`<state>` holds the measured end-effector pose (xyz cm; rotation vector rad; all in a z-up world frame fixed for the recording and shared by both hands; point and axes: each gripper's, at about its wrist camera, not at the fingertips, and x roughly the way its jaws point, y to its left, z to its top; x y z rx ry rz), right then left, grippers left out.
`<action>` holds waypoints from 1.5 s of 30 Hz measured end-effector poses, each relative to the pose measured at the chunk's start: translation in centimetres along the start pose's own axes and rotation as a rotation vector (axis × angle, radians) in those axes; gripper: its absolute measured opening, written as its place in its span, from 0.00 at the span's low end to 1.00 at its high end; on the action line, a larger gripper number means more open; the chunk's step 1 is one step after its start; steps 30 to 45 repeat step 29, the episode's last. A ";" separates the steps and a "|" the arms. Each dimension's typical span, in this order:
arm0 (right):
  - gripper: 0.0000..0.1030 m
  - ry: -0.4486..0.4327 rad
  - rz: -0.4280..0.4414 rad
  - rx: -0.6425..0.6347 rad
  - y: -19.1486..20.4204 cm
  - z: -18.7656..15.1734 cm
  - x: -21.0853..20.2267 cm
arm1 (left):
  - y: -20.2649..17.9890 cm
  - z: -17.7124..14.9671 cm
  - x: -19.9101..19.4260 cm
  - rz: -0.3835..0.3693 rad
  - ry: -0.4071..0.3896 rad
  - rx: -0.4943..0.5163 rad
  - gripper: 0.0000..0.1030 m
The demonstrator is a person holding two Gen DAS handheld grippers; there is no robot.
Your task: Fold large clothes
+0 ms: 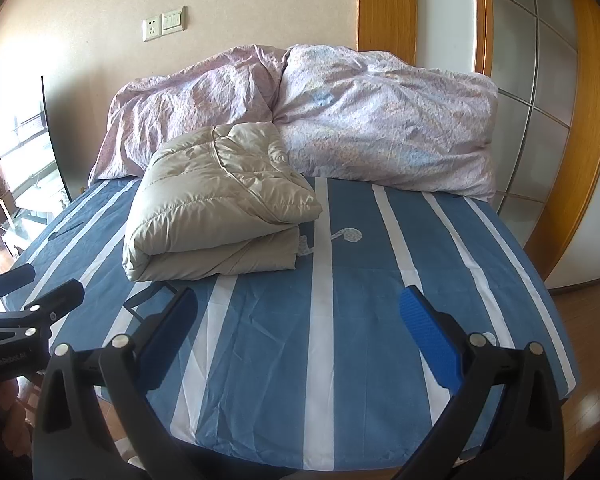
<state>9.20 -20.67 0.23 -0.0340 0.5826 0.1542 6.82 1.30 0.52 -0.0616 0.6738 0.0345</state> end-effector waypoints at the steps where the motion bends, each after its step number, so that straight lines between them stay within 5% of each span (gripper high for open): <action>1: 0.98 -0.001 0.000 0.001 0.1 0.0 0.0 | 0.2 0.0 0.0 -0.001 0.000 0.000 0.99; 45: 0.98 -0.002 -0.002 0.002 -0.2 0.0 0.1 | -0.1 0.0 0.1 -0.005 0.002 0.001 0.99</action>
